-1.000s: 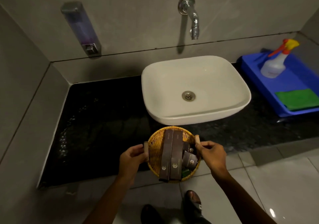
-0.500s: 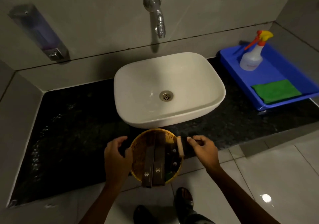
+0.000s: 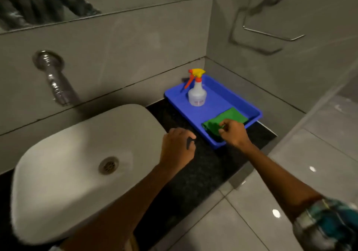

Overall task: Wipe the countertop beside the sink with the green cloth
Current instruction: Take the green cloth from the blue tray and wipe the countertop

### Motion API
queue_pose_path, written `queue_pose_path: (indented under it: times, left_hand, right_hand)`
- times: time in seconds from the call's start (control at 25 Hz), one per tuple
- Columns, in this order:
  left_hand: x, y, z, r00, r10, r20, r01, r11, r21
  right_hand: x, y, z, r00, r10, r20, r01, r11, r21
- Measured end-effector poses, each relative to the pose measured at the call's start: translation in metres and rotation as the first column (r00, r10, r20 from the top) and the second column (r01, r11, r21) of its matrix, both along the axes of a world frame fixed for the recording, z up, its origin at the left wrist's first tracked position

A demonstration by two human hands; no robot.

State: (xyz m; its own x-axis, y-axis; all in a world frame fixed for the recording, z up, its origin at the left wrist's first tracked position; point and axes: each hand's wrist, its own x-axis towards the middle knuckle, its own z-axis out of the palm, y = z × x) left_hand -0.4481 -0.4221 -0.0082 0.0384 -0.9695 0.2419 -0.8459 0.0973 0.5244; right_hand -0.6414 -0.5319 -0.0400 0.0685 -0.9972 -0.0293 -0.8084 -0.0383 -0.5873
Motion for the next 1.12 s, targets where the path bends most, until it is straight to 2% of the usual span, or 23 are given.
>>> queue_pose_path:
  times: [0.04, 0.16, 0.24, 0.28, 0.36, 0.4, 0.48, 0.56, 0.68, 0.76, 0.88, 0.96, 1.0, 1.04, 1.08, 1.12]
  left_hand:
    - [-0.014, -0.027, -0.007, 0.998, -0.037, 0.048, 0.035, 0.999, 0.035]
    - [-0.041, -0.099, -0.033, 0.978, -0.086, 0.188, 0.057, 0.986, 0.156]
    - [-0.055, -0.143, -0.053, 0.962, -0.092, 0.256, 0.028, 0.97, 0.241]
    - [-0.062, -0.162, -0.064, 0.956, -0.096, 0.278, 0.018, 0.962, 0.273]
    - [-0.074, -0.191, -0.085, 0.956, -0.101, 0.275, -0.002, 0.936, 0.351]
    - [-0.079, -0.2, -0.094, 0.962, -0.105, 0.254, -0.009, 0.912, 0.411]
    - [-0.088, -0.214, -0.109, 0.965, -0.109, 0.239, -0.034, 0.85, 0.525]
    - [-0.094, -0.224, -0.114, 0.976, -0.06, 0.207, -0.072, 0.814, 0.576]
    - [-0.096, -0.231, -0.109, 0.999, 0.029, 0.017, -0.033, 0.809, 0.587]
    - [-0.088, -0.226, -0.096, 0.995, -0.007, -0.1, 0.059, 0.844, 0.533]
    - [-0.07, -0.205, -0.064, 0.975, -0.023, -0.221, 0.119, 0.894, 0.432]
    - [-0.052, -0.187, -0.036, 0.956, 0.026, -0.292, 0.077, 0.939, 0.336]
    - [-0.041, -0.175, -0.021, 0.914, 0.07, -0.4, 0.058, 0.952, 0.299]
    - [-0.026, -0.16, -0.004, 0.841, 0.109, -0.53, 0.04, 0.964, 0.262]
    - [-0.011, -0.144, 0.011, 0.76, 0.135, -0.635, 0.014, 0.974, 0.224]
    - [0.005, -0.126, 0.024, 0.69, 0.152, -0.707, -0.02, 0.981, 0.192]
  right_hand:
    - [-0.011, -0.024, -0.001, 0.984, 0.101, -0.148, -0.099, 0.995, 0.021]
    - [-0.027, -0.087, -0.012, 0.824, 0.311, -0.474, -0.278, 0.95, 0.142]
    - [-0.028, -0.125, -0.026, 0.719, 0.353, -0.598, -0.31, 0.934, 0.179]
    - [-0.027, -0.14, -0.035, 0.638, 0.391, -0.663, -0.339, 0.916, 0.215]
    - [-0.028, -0.16, -0.056, 0.456, 0.476, -0.753, -0.399, 0.865, 0.305]
    - [-0.029, -0.166, -0.064, 0.407, 0.505, -0.761, -0.412, 0.845, 0.341]
    - [-0.032, -0.176, -0.074, 0.377, 0.54, -0.753, -0.42, 0.824, 0.38]
    - [-0.034, -0.18, -0.074, 0.333, 0.551, -0.765, -0.44, 0.808, 0.391]
    - [-0.039, -0.179, -0.06, 0.287, 0.523, -0.802, -0.468, 0.808, 0.359]
    - [-0.046, -0.171, -0.043, 0.346, 0.525, -0.777, -0.481, 0.811, 0.334]
    - [-0.059, -0.15, 0.001, 0.594, 0.528, -0.606, -0.478, 0.839, 0.262]
    - [-0.064, -0.136, 0.036, 0.786, 0.514, -0.343, -0.454, 0.857, 0.242]
    - [-0.065, -0.126, 0.051, 0.856, 0.494, -0.154, -0.451, 0.858, 0.246]
    - [-0.061, -0.112, 0.064, 0.892, 0.448, 0.07, -0.45, 0.859, 0.244]
    - [-0.055, -0.096, 0.074, 0.879, 0.354, 0.319, -0.434, 0.87, 0.232]
    - [-0.045, -0.079, 0.081, 0.811, 0.224, 0.54, -0.397, 0.889, 0.227]
